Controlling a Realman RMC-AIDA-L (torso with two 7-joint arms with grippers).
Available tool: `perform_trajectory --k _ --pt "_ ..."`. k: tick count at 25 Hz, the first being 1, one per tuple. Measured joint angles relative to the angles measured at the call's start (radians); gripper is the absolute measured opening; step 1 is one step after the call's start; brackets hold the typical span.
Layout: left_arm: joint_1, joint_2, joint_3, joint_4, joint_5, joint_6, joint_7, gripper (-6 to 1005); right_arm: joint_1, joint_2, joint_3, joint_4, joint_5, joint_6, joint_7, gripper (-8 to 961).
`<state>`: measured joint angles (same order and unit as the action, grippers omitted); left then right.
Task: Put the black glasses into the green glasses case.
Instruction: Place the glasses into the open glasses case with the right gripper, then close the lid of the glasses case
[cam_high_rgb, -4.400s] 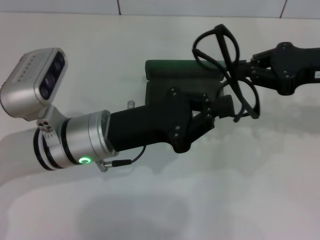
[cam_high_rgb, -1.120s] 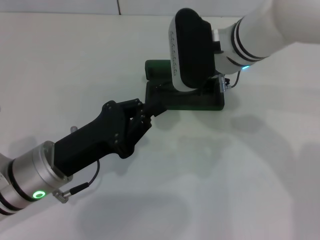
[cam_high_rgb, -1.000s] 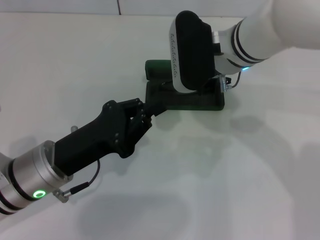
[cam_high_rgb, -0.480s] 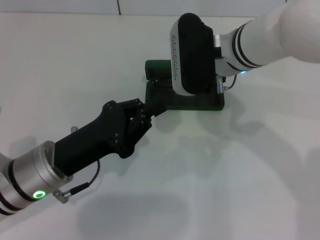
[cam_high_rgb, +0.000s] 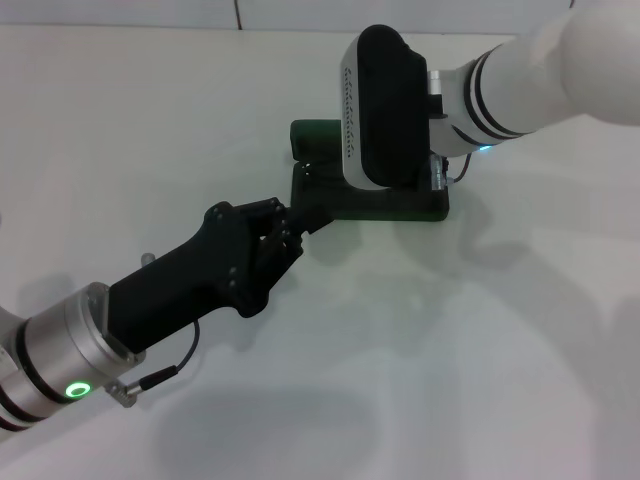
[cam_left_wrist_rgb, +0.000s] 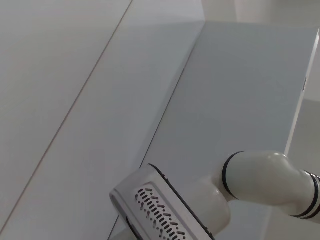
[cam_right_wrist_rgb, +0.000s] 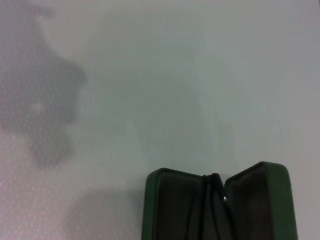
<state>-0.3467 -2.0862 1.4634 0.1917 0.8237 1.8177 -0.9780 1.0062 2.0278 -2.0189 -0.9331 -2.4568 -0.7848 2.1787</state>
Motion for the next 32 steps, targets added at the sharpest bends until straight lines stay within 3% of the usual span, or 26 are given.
perform_trajectory --k 8,10,19,25,26,30,32 --pt "-0.003 0.0 0.0 0.0 0.002 0.001 -0.001 41 0.0 0.0 0.004 0.0 0.013 0.0 0.002 77" --pt "-0.003 0.0 0.0 0.0 0.003 0.002 -0.001 41 -0.004 0.0 0.006 -0.005 0.013 -0.002 0.006 196" --pt "-0.006 0.001 0.0 0.002 0.004 0.002 -0.002 42 -0.042 0.0 0.007 -0.058 0.007 -0.027 0.046 204" --pt "-0.009 0.002 0.0 0.005 0.005 0.002 -0.003 43 -0.13 0.0 0.019 -0.17 -0.028 -0.036 0.06 262" --pt "-0.009 0.002 0.0 0.006 0.003 0.002 -0.003 43 -0.199 0.0 0.038 -0.251 -0.036 -0.054 0.06 276" --pt "-0.02 0.009 0.0 0.01 -0.008 0.001 -0.007 44 -0.317 0.0 0.09 -0.351 -0.002 -0.072 0.06 331" --pt "-0.042 0.03 0.0 0.013 -0.025 -0.008 -0.008 44 -0.421 -0.003 0.138 -0.424 0.066 -0.077 0.057 359"
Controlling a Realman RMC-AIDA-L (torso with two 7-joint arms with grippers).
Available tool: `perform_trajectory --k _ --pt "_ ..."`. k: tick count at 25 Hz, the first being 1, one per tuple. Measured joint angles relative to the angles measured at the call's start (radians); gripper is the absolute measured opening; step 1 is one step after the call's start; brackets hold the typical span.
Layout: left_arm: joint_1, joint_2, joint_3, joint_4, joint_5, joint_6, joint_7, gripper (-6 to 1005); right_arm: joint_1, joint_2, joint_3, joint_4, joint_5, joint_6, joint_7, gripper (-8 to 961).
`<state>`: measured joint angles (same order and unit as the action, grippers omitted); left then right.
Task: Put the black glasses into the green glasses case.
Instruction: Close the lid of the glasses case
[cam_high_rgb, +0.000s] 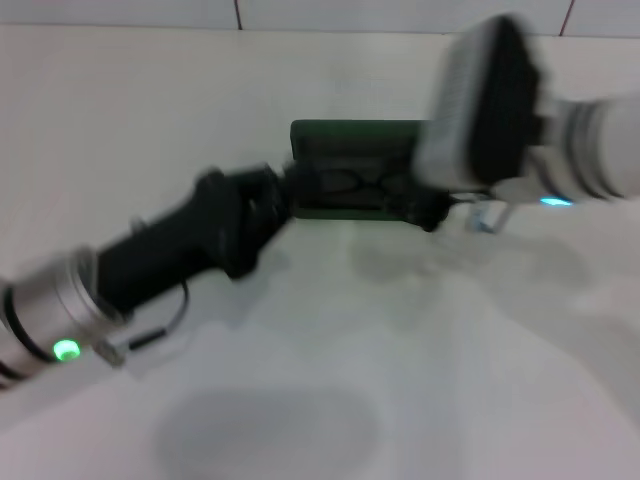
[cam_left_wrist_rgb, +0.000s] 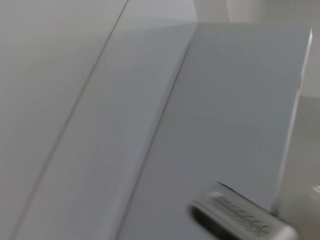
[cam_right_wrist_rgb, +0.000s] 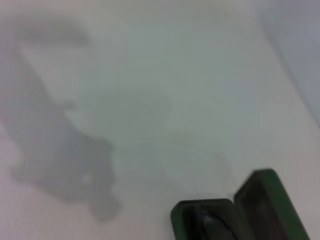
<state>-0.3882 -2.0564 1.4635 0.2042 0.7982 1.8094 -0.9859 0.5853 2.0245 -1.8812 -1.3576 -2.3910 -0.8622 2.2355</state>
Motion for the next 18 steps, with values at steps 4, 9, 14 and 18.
perform_trajectory --k 4,9,14,18 --pt "-0.05 0.084 -0.006 0.028 -0.05 -0.06 -0.009 45 -0.21 -0.004 0.174 -0.098 0.261 -0.083 -0.082 356" --pt "-0.184 0.208 -0.032 0.054 -0.031 -0.232 -0.16 45 -0.384 -0.017 0.537 0.018 0.736 -0.462 -0.42 352" --pt "-0.391 0.229 -0.034 0.103 0.173 -0.502 -0.309 46 -0.381 -0.032 1.031 0.348 0.87 -0.952 -0.579 351" --pt "-0.539 0.18 -0.033 0.109 0.433 -0.714 -0.381 152 -0.385 -0.029 1.17 0.505 0.803 -1.074 -0.684 351"
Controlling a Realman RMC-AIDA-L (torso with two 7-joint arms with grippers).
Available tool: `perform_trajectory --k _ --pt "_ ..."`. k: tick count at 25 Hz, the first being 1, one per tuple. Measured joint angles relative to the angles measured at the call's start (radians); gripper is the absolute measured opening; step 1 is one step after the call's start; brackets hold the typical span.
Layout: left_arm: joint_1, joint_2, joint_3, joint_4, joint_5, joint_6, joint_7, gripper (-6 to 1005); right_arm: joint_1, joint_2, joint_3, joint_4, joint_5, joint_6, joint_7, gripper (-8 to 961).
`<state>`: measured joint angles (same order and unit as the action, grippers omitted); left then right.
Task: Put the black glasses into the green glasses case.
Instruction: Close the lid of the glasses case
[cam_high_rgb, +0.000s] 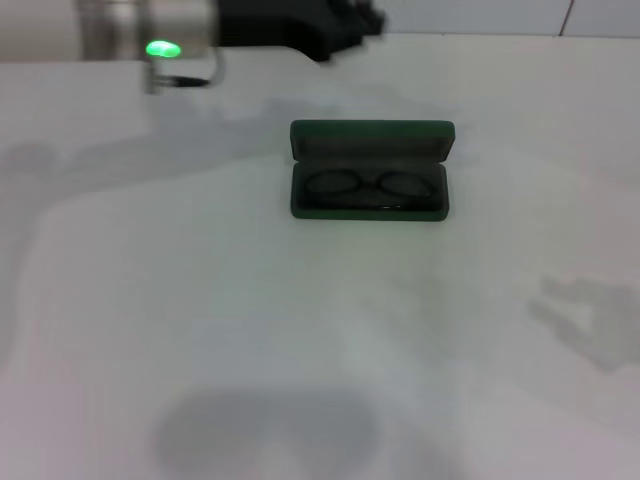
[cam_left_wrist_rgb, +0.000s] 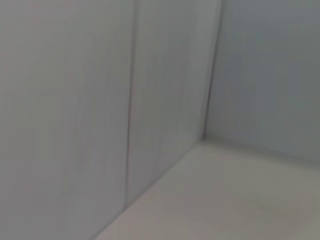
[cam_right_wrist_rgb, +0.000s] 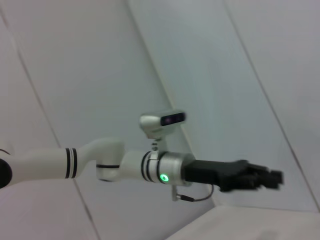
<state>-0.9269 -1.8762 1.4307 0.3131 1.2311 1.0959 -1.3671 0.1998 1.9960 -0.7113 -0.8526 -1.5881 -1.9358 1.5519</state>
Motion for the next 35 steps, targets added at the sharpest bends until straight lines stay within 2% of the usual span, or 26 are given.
perform_trajectory --k 2,4,8,15,21,26,35 --pt "-0.052 -0.033 -0.002 -0.002 0.12 -0.086 -0.057 190 -0.005 0.001 0.008 0.058 -0.01 0.001 -0.031 351" --pt "-0.076 -0.059 -0.002 -0.005 0.204 -0.138 -0.097 210 -0.006 0.001 0.01 0.1 -0.02 0.005 -0.059 350" --pt "-0.084 -0.09 -0.003 -0.001 0.276 -0.183 -0.127 241 -0.004 0.002 0.004 0.127 -0.044 0.043 -0.082 350" --pt "-0.061 -0.103 0.0 -0.006 0.295 -0.203 -0.153 234 0.042 0.004 -0.002 0.141 -0.103 0.101 -0.084 350" --pt "-0.033 -0.106 -0.002 -0.003 0.305 -0.219 -0.154 229 0.083 0.011 -0.002 0.152 -0.162 0.139 -0.078 350" --pt "-0.02 -0.106 -0.002 -0.001 0.304 -0.22 -0.156 224 0.09 0.014 -0.001 0.154 -0.169 0.169 -0.078 350" --pt "0.016 -0.119 0.002 0.002 0.359 -0.135 -0.167 216 0.105 0.016 0.0 0.179 -0.171 0.206 -0.084 351"
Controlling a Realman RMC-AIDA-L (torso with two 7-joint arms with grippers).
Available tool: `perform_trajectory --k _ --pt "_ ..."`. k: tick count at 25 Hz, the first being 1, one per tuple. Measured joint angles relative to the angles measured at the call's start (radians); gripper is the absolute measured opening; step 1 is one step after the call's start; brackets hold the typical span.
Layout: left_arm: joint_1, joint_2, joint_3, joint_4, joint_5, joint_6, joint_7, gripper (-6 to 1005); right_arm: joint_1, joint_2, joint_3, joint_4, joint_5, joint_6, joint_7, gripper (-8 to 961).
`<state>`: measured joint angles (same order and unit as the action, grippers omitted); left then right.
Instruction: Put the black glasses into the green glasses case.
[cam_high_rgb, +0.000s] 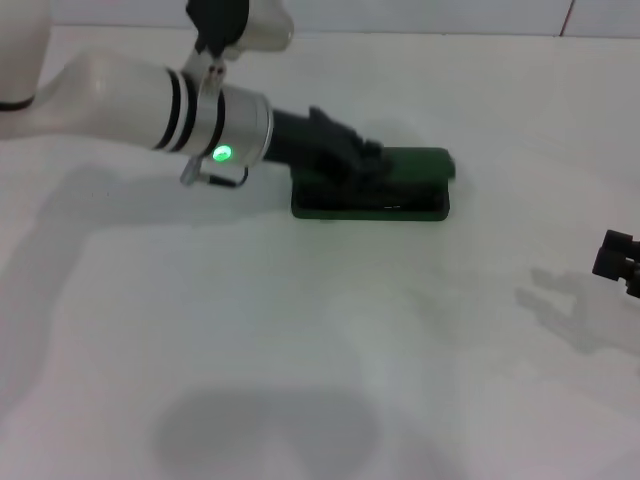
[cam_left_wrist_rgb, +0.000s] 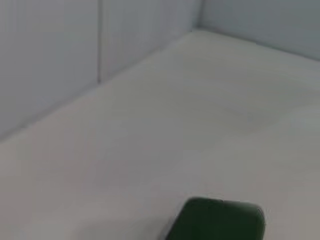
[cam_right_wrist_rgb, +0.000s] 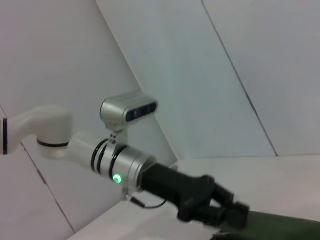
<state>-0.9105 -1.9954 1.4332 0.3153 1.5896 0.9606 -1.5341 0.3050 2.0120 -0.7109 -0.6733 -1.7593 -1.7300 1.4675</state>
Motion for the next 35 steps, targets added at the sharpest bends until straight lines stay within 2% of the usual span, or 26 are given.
perform_trajectory --k 3,6,9,10,11,13,14,18,20,21,26,32,35 --pt "0.016 -0.002 0.0 0.0 0.001 0.026 0.0 213 0.004 -0.001 0.0 0.001 -0.001 0.007 -0.001 350" --pt "0.037 -0.013 -0.001 0.019 0.001 0.044 0.021 210 0.006 -0.002 0.002 0.001 -0.001 0.007 -0.001 350" --pt "0.097 -0.03 -0.02 0.124 -0.007 0.102 0.041 178 0.003 -0.008 0.006 0.001 -0.002 -0.002 -0.002 350" --pt "0.17 -0.04 -0.057 0.247 -0.016 0.179 0.043 162 0.002 -0.009 0.005 0.001 -0.002 -0.006 -0.003 351" --pt "0.17 -0.04 -0.057 0.247 -0.016 0.179 0.043 146 0.005 -0.011 0.0 0.0 -0.002 -0.017 -0.013 351" --pt "0.268 -0.048 -0.118 0.362 -0.046 0.304 0.058 115 0.019 -0.009 -0.022 -0.003 -0.002 -0.054 -0.063 353" --pt "0.31 -0.05 -0.151 0.397 -0.065 0.369 0.075 161 0.028 -0.005 -0.036 -0.004 0.003 -0.084 -0.102 354" --pt "0.433 -0.048 -0.278 0.401 -0.218 0.787 0.274 268 0.071 0.014 -0.072 0.044 0.079 -0.222 -0.222 361" --pt "0.48 -0.042 -0.298 0.402 -0.234 0.893 0.292 310 0.097 0.015 -0.116 0.095 0.159 -0.261 -0.263 496" --pt "0.5 -0.037 -0.3 0.406 -0.227 0.913 0.287 331 0.11 0.015 -0.146 0.113 0.202 -0.264 -0.279 564" --pt "0.549 -0.014 -0.315 0.359 -0.209 0.911 0.307 435 0.17 0.015 -0.261 0.127 0.305 -0.235 -0.319 771" --pt "0.564 -0.009 -0.317 0.337 -0.204 0.904 0.34 641 0.207 0.014 -0.288 0.128 0.304 -0.19 -0.323 804" --pt "0.563 -0.007 -0.318 0.325 -0.203 0.895 0.352 694 0.212 0.014 -0.307 0.129 0.303 -0.158 -0.32 821"
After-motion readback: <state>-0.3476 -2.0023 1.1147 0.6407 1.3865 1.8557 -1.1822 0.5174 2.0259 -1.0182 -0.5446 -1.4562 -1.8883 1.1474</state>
